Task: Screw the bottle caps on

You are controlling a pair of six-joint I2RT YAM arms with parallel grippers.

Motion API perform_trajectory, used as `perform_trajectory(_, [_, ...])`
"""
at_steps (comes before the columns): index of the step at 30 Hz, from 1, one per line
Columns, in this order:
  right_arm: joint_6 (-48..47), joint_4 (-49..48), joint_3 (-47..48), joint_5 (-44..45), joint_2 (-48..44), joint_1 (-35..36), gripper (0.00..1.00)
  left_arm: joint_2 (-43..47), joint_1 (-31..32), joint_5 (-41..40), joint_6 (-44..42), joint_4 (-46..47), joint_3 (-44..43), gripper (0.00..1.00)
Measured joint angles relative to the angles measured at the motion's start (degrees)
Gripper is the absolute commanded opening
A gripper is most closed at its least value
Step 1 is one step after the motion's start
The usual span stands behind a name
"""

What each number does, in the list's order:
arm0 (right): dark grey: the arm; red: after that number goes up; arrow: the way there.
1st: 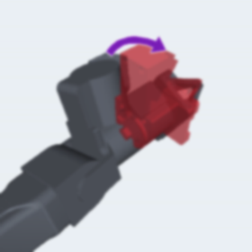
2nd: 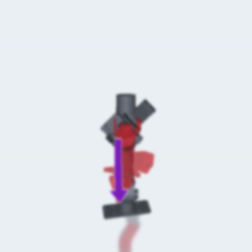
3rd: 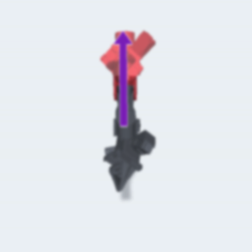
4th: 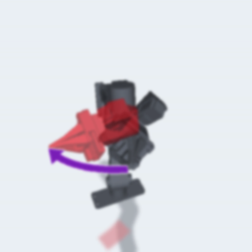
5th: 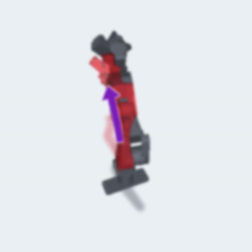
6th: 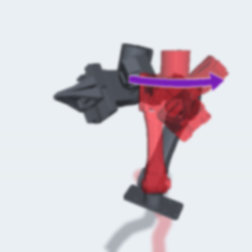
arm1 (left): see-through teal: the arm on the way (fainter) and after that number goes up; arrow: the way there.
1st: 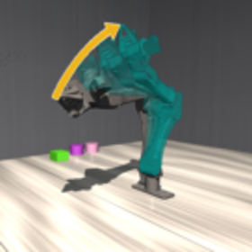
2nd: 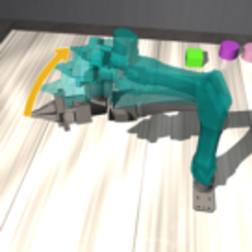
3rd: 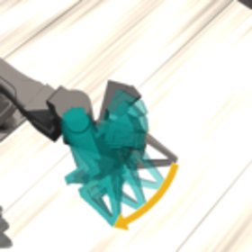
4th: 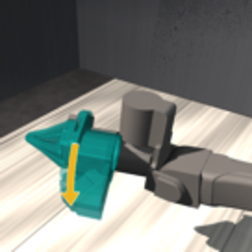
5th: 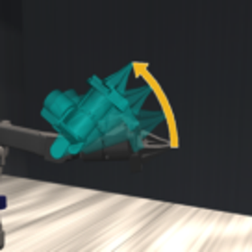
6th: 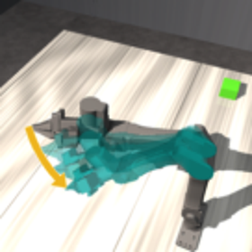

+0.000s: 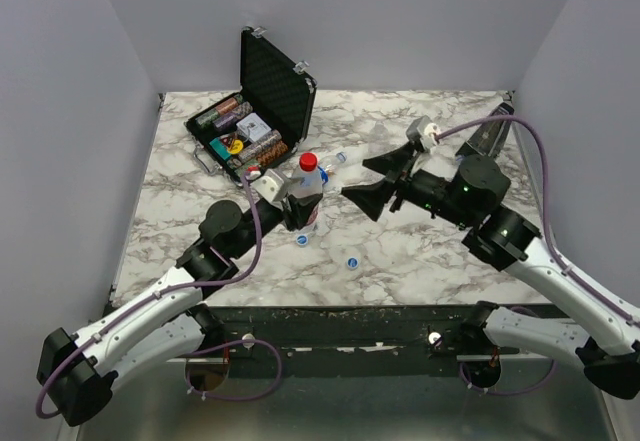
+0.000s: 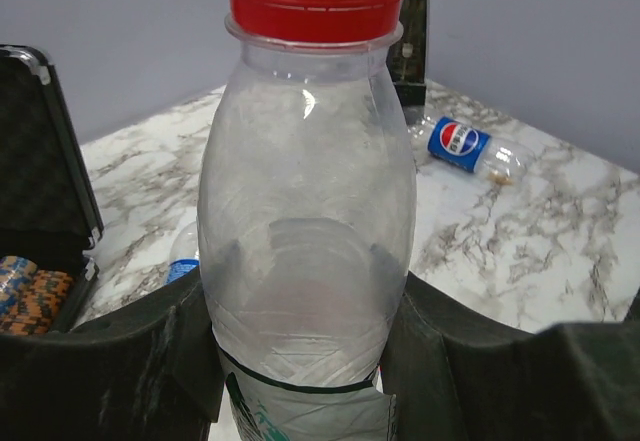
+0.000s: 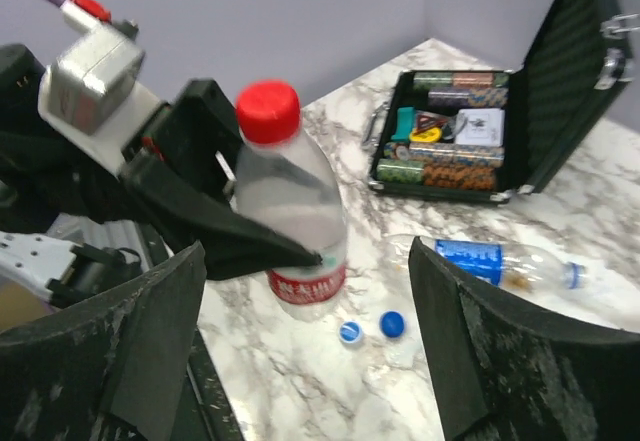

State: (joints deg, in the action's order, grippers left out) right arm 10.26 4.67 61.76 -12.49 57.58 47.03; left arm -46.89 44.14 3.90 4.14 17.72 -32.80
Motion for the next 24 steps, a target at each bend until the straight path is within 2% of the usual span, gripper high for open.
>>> perform_trajectory(3, [-1.4,-2.56,-4.68,-1.09,-4.52,-1.53,0.97,1.22,-1.95,-1.03,2.99,2.4,0.79,0.52])
perform_trajectory(6, [-2.69,-9.07,-11.96,-4.09,-6.38,-1.73,1.0,1.99,-2.86,-1.55,5.73,4.11,1.68,0.54])
perform_trajectory(11, [-3.23,-18.03,-20.37,-8.85,-1.07,-1.44,1.0,2.97,-3.19,-1.84,10.03,6.03,2.62,0.55])
perform_trajectory(16, [-3.43,-26.16,-22.97,-9.7,5.75,1.66,1.0,4.22,-3.21,-1.84,12.76,7.56,2.73,0.55])
perform_trajectory(24, [-3.48,-37.81,-23.26,-6.21,10.67,5.7,1.0,4.7,-3.26,-1.84,14.58,8.96,3.08,0.55])
